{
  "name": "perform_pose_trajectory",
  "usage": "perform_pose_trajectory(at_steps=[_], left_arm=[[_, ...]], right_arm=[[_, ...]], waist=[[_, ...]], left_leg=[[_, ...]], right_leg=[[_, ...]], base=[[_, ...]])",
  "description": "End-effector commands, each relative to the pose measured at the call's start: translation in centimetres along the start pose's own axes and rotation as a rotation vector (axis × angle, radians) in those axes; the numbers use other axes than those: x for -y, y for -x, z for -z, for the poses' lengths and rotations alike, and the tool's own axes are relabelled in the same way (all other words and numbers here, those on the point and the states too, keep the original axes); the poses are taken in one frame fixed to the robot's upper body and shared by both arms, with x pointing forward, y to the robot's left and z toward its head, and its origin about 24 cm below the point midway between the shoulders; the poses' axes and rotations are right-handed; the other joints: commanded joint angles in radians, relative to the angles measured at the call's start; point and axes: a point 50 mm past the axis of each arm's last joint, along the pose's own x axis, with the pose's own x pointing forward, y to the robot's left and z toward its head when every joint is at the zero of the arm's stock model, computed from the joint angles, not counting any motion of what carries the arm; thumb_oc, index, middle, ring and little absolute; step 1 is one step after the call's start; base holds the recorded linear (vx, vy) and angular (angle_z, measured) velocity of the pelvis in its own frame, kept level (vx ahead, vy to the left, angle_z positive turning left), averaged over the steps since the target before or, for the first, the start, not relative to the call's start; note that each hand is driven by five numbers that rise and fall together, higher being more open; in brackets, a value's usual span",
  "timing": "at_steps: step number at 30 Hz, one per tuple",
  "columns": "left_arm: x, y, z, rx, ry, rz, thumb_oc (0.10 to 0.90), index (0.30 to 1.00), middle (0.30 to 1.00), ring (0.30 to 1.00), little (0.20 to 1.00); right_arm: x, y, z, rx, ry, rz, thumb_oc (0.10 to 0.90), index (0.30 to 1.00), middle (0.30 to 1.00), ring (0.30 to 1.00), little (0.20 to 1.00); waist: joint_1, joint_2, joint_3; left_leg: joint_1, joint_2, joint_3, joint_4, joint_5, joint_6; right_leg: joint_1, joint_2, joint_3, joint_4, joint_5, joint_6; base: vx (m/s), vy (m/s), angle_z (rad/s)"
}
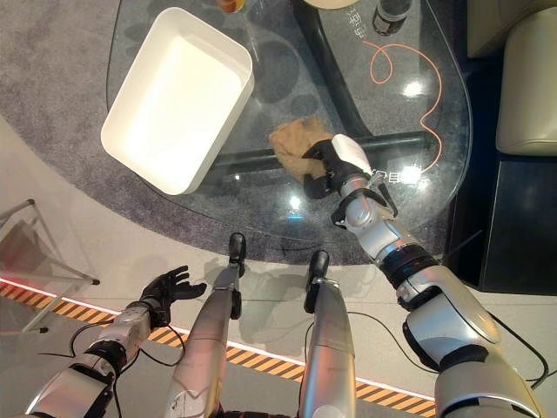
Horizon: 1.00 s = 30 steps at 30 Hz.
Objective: Wipe the table with a cloth and put it in the basket.
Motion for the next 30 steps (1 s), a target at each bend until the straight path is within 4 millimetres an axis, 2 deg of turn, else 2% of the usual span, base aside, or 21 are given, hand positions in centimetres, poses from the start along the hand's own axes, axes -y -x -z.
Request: perform_pose_trajectory(at_steps=[1,10,21,24,30], left_arm=[[-0.7,0.3,1.2,-0.039,-0.027,-0.028,0.8,0.9,0.9,0.9,0.9],[-0.7,0.3,1.2,-0.039,-0.027,-0.024,0.8,0.9,0.9,0.9,0.9],[-0.6,0.2,0.9,-0.041,-0.033,-0.02,0.8,0.9,0.9,0.9,0.9],[-0.7,0.1,0.7,-0.043,-0.035,-0.02,0.8,0.9,0.9,0.9,0.9],[-0.9,0.1,0.8,-0.046,-0.035,-0.021,0.8,0.9,0.9,0.9,0.9]], right_arm=[[-4.8,0.5,-7.5,0.349,-0.001,-0.25,0.1,0.3,0.3,0.3,0.2],[-6.2,1.3,-7.8,0.385,0.043,-0.355,0.1,0.3,0.3,0.3,0.2],[-6.6,1.3,-7.5,0.369,0.09,-0.365,0.1,0.3,0.3,0.3,0.2],[-6.0,1.0,-6.9,0.342,0.12,-0.315,0.1,0.3,0.3,0.3,0.2],[-3.5,0.0,-5.0,0.25,0.153,-0.103,0.1,0.3,0.3,0.3,0.2]], waist=[[0.013,-0.012,-0.015],[0.009,-0.008,-0.015],[0.007,-0.009,-0.015],[0.008,-0.007,-0.015],[0.011,-0.005,-0.015]], left_leg=[[-0.019,-0.09,0.065,0.169,-0.11,0.066],[-0.021,-0.094,0.066,0.164,-0.103,0.066],[-0.021,-0.093,0.065,0.163,-0.101,0.066],[-0.021,-0.094,0.065,0.164,-0.101,0.068],[-0.022,-0.09,0.064,0.167,-0.101,0.07]], right_leg=[[0.047,0.007,-0.06,-0.187,0.144,0.037],[0.04,0.005,-0.057,-0.192,0.15,0.038],[0.037,0.003,-0.054,-0.193,0.156,0.039],[0.036,0.003,-0.053,-0.189,0.156,0.039],[0.035,-0.001,-0.055,-0.183,0.159,0.041]], base=[[0.0,0.0,0.0],[0.0,0.001,0.0],[0.0,0.0,0.0],[0.0,0.0,0.0],[0.0,0.0,0.0]])
